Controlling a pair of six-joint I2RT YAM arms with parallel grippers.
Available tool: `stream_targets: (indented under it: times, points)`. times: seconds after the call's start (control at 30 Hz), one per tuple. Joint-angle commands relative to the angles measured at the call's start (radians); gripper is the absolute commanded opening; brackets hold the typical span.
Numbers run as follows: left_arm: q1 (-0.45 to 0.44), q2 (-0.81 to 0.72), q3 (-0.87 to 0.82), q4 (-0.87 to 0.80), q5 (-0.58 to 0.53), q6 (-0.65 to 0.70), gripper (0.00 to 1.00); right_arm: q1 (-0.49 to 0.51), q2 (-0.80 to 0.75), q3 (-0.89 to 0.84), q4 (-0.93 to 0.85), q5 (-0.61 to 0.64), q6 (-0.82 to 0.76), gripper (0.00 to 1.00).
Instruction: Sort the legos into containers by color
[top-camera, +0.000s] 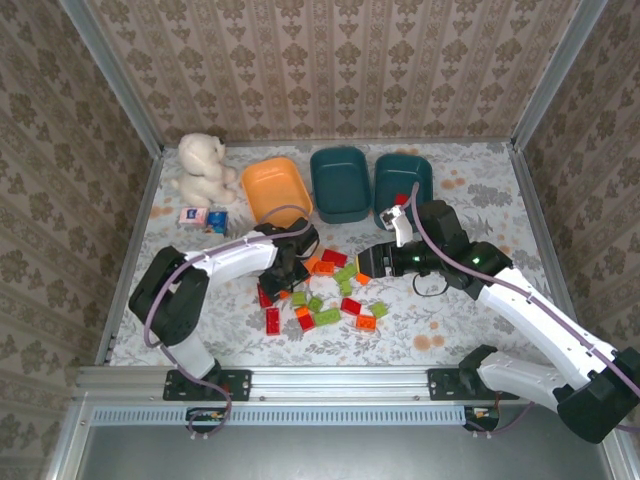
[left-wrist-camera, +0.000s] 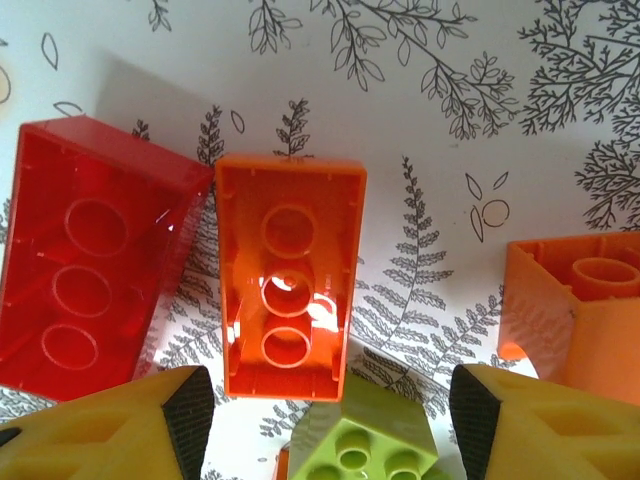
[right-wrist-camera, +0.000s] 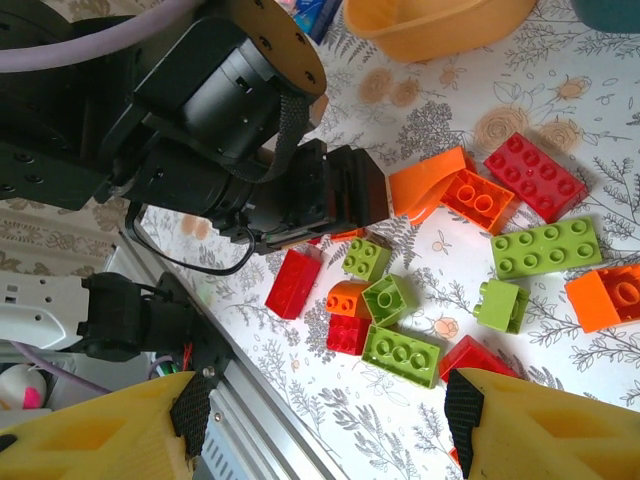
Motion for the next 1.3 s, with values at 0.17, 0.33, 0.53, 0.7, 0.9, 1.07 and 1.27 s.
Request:
stream_targets:
  times: [0.17, 0.33, 0.53, 0.7, 0.9, 1.07, 1.27]
  points:
    - [0.000, 0.044, 0.017, -0.018, -0.041, 0.050, 0.64, -0.003, 0.000, -0.001, -0.009, -0.005, 0.014, 0.67]
    - [0.008, 0.065, 0.040, -0.055, -0.071, 0.086, 0.62, -0.004, 0.023, 0.013, -0.006, -0.008, 0.012, 0.67]
    - [0.015, 0.087, 0.025, -0.031, -0.074, 0.116, 0.56, -0.004, 0.035, 0.013, -0.002, -0.004, 0.020, 0.67]
    - [0.018, 0.113, 0.027, 0.008, -0.068, 0.156, 0.50, -0.004, 0.036, 0.017, -0.005, 0.001, 0.024, 0.67]
    - [0.014, 0.114, 0.013, 0.010, -0.070, 0.160, 0.48, -0.004, 0.038, 0.021, -0.009, 0.007, 0.028, 0.67]
    - [0.014, 0.105, -0.007, 0.053, -0.078, 0.185, 0.43, -0.004, 0.041, 0.024, -0.009, 0.011, 0.035, 0.67]
    - [0.014, 0.077, -0.012, 0.036, -0.109, 0.205, 0.27, -0.004, 0.044, 0.031, -0.018, 0.017, 0.034, 0.67]
